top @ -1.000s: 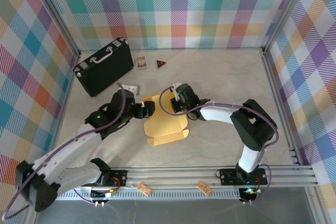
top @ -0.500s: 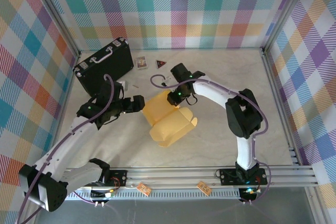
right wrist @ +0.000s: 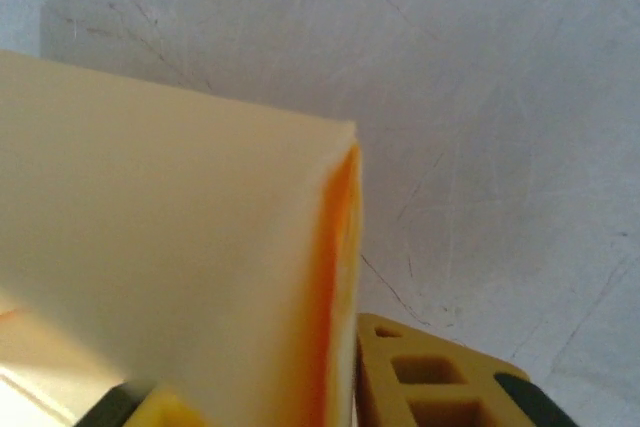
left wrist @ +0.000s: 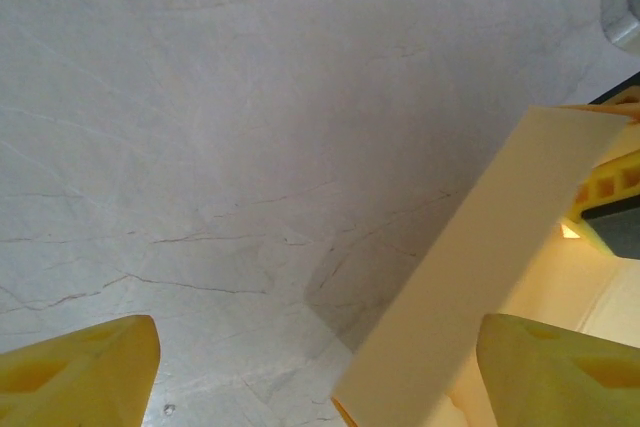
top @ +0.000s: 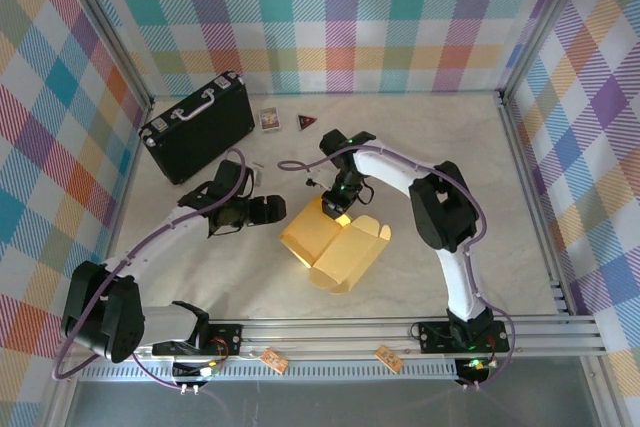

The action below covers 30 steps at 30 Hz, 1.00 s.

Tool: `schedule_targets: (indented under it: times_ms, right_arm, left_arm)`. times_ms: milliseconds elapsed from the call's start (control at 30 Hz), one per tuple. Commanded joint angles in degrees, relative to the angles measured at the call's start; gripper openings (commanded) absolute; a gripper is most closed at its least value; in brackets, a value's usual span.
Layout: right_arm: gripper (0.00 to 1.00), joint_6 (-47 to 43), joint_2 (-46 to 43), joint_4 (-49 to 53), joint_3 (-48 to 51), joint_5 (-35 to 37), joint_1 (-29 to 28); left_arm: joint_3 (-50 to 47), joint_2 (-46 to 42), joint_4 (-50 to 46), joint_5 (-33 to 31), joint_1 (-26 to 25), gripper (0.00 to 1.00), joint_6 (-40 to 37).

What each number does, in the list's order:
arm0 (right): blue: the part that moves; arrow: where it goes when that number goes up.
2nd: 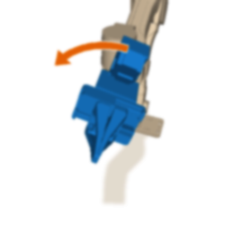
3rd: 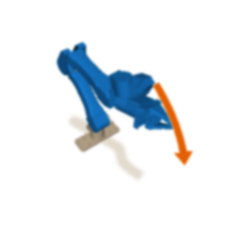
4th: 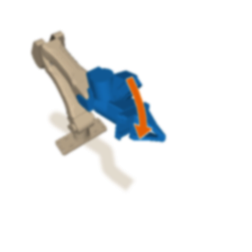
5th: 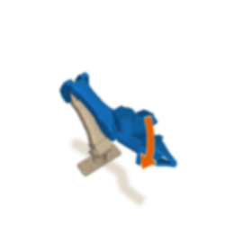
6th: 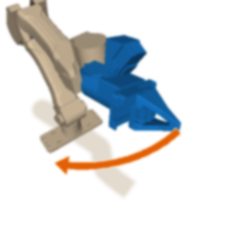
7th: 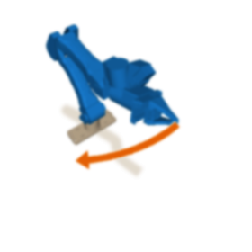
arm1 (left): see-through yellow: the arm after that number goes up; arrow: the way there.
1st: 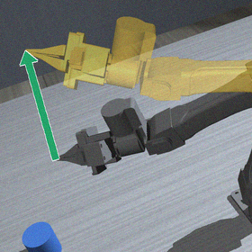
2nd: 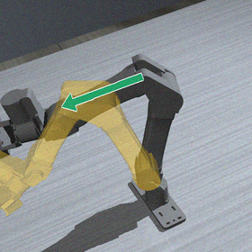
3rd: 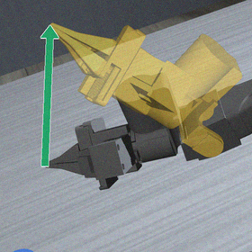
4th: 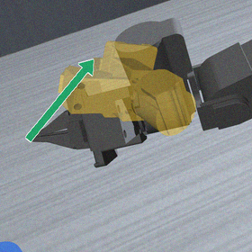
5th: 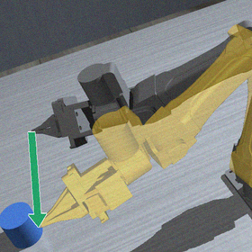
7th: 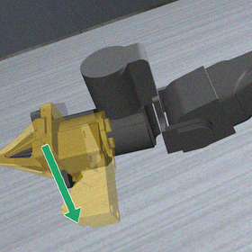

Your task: Fold the paper box

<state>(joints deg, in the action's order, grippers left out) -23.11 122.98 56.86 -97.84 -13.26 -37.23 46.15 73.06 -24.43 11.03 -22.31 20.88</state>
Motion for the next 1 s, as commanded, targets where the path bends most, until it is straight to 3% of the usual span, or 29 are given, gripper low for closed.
schedule_targets:
  times_ms: [0, 233, 467, 767, 900, 967]
  right_arm:
    - [0.30, -3.18, 1.87, 3.68, -3.59, -1.99, -0.47]
    - [0.46, -2.67, 2.82, 3.61, -6.31, 1.36, -0.47]
    - [0.44, -2.19, 5.06, 2.88, -9.62, 0.91, -0.46]
    - [0.45, -0.46, 6.95, 0.38, -12.08, 0.56, -0.47]
    - [0.45, 0.32, 4.76, -2.17, -9.03, 0.34, -0.46]
    - [0.46, 0.78, 3.06, -4.52, -6.57, 0.13, -0.38]
  left_arm:
    - [-1.92, 2.47, 6.11, 5.49, 0.18, 0.79, 1.89]
    - [-2.22, 6.78, 10.72, 8.13, -2.53, 0.73, 2.41]
    - [-3.16, 0.59, 7.16, 0.76, -3.07, 0.75, 3.75]
    - [-3.99, -7.48, 4.01, -0.07, -2.70, 0.75, 5.01]
    - [-3.09, -6.06, 5.32, 3.27, -2.95, 0.68, 5.02]
    - [-2.79, -4.35, 6.04, 3.95, -3.53, 0.58, 5.14]
